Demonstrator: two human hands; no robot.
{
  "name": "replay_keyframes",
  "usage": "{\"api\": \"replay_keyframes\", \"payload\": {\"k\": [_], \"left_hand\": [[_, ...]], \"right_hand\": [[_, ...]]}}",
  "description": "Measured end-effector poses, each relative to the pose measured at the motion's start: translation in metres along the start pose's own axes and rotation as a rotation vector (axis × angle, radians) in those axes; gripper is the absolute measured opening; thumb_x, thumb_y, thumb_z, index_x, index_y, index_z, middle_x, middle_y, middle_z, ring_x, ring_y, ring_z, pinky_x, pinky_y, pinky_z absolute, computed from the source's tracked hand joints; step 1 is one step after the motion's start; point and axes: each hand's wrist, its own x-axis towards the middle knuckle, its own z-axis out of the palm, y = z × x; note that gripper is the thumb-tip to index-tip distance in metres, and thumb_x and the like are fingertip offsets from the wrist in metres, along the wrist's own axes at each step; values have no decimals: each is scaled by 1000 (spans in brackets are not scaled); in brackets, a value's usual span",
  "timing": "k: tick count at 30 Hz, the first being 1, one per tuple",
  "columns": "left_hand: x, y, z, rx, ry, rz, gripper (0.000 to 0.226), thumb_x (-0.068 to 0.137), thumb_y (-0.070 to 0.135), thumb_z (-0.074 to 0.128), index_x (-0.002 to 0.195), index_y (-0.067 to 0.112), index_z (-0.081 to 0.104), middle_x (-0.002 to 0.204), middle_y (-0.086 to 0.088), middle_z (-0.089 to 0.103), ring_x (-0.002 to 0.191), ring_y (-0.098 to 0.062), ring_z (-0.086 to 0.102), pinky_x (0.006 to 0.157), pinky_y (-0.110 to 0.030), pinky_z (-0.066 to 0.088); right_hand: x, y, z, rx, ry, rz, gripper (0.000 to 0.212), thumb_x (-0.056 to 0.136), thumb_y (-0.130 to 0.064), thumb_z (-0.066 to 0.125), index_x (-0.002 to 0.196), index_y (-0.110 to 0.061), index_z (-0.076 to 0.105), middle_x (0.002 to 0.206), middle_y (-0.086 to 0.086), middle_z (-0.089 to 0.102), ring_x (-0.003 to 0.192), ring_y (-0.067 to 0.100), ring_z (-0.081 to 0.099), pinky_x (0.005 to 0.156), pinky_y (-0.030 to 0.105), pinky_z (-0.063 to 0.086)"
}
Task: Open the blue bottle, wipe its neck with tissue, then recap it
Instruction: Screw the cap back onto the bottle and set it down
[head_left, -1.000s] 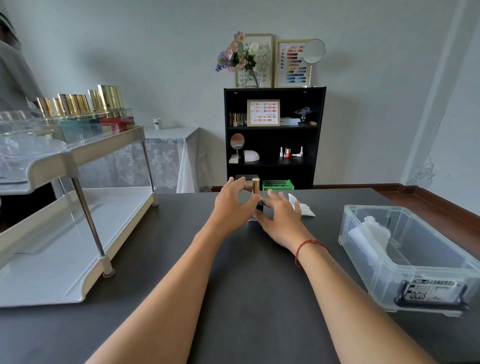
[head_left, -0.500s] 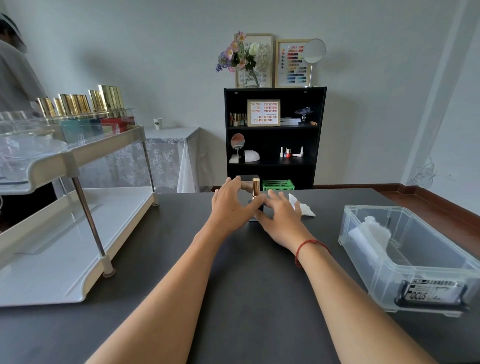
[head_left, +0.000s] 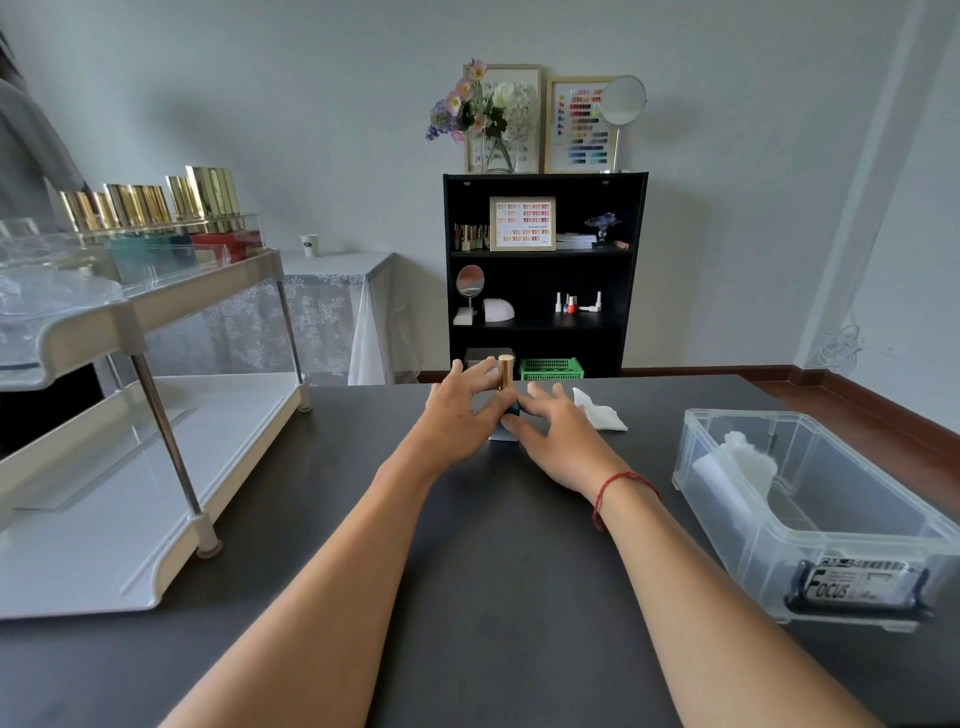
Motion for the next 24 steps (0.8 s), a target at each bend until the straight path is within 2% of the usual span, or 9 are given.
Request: {"api": "replay_keyframes", "payload": {"k": [2, 4, 7, 11, 16, 18, 20, 22, 24], "left_hand": [[-4, -4, 2, -129, 29, -18, 18, 96, 23, 53, 87, 35, 64, 110, 7, 66, 123, -15, 53, 120, -41, 21], [-6, -8, 5, -193, 43, -81, 12, 92, 29, 59, 102, 35, 64, 110, 16, 65, 116, -3, 54, 112, -32, 35], [-7, -14, 7, -191, 7, -123, 32, 86, 20, 67, 116, 28, 62, 119, 9, 64, 118, -7, 56, 105, -26, 42], [-11, -15, 3, -84, 33, -102, 37, 85, 12, 67, 120, 20, 63, 108, 9, 63, 101, -6, 61, 82, -9, 45], [-18, -11, -8, 58, 154, -124, 38, 79, 24, 74, 115, 18, 64, 95, 6, 62, 84, -12, 62, 77, -21, 51], [-18, -11, -9, 89, 89, -170, 44, 80, 30, 73, 121, 22, 60, 93, 5, 58, 85, -17, 60, 86, -32, 51], [-16, -10, -8, 143, 7, -211, 43, 82, 35, 66, 123, 29, 56, 84, 8, 53, 83, -16, 55, 95, -41, 45], [-14, -10, -7, 174, -25, -235, 35, 84, 37, 60, 120, 35, 56, 72, 10, 50, 74, -11, 50, 98, -42, 38], [-15, -11, -7, 168, -39, -241, 36, 86, 39, 59, 122, 34, 55, 70, 10, 51, 72, -11, 50, 98, -42, 37]], "right_hand": [[0, -2, 0, -2, -14, 0, 43, 97, -36, 43, 139, -27, 42, 158, 2, 17, 147, 22, -4, 119, 50, 1], [0, -2, -1, -10, -37, -8, 45, 97, -34, 43, 142, -27, 39, 159, 2, 15, 147, 21, -4, 119, 50, 2], [-2, -1, -3, -33, -85, 7, 57, 96, -31, 48, 147, -22, 26, 160, 1, 7, 147, 21, -6, 120, 46, 4], [-6, -1, -3, -19, -86, 54, 61, 94, -16, 47, 149, -20, 20, 160, -1, 3, 147, 24, -4, 120, 44, 8], [-4, -3, 1, -176, -82, -13, 53, 95, -16, 38, 147, -11, 26, 159, 6, 14, 147, 22, 2, 118, 38, 2], [-2, -3, 4, -230, -96, -11, 50, 95, -17, 36, 144, -8, 31, 156, 9, 22, 146, 26, 9, 118, 39, 4], [1, -2, 6, -279, -92, -17, 42, 94, -16, 35, 133, -4, 44, 141, 13, 40, 137, 30, 27, 117, 43, 15], [3, -2, 8, -312, -86, -5, 38, 93, -17, 33, 124, -2, 50, 129, 15, 46, 128, 32, 36, 112, 43, 23], [2, -3, 9, -323, -96, 23, 41, 94, -18, 31, 127, -1, 49, 134, 16, 45, 131, 32, 34, 110, 42, 21]]}}
